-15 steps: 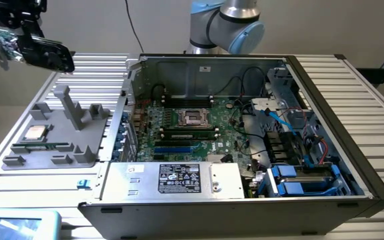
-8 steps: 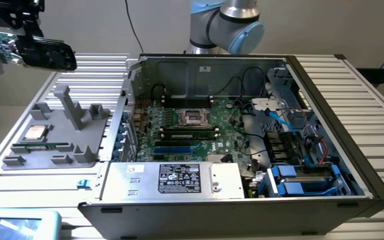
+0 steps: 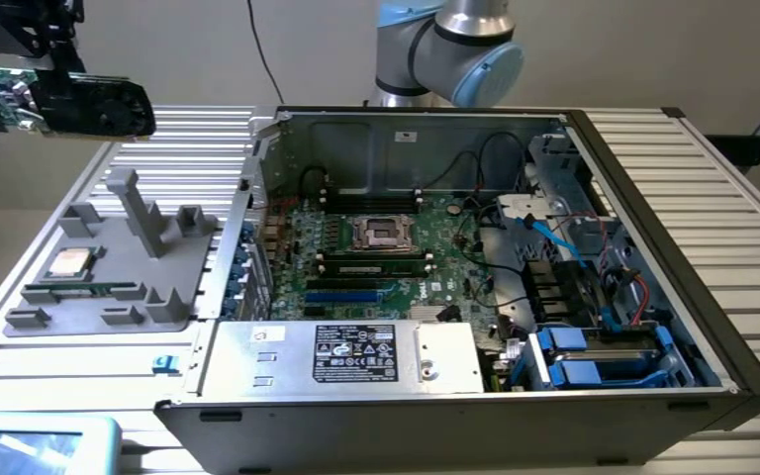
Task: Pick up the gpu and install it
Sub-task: 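Pick up the gpu and move the gpu toward the slot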
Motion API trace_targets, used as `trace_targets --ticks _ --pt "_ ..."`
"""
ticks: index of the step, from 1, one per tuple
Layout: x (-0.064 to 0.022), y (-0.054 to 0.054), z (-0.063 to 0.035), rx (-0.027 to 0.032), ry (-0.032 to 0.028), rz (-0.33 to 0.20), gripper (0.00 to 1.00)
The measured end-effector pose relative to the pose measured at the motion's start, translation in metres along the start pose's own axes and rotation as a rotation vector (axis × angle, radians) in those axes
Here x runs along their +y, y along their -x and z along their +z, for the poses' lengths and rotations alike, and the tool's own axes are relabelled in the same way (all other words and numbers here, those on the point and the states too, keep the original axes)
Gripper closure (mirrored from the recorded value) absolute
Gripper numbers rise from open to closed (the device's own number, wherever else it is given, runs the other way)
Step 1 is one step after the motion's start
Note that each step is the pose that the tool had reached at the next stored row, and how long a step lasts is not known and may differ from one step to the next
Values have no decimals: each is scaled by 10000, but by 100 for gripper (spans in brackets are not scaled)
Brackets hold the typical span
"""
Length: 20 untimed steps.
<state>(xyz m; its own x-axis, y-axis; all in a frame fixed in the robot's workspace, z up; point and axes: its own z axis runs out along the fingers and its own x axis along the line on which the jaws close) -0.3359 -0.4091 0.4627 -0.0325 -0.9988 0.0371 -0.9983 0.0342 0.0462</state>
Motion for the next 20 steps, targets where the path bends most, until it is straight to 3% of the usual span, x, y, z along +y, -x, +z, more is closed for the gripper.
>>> trace_targets --ticks 14,20 --pt "-8 1 0 0 0 -1 75" --pt "-135 13 -7 0 0 -1 75"
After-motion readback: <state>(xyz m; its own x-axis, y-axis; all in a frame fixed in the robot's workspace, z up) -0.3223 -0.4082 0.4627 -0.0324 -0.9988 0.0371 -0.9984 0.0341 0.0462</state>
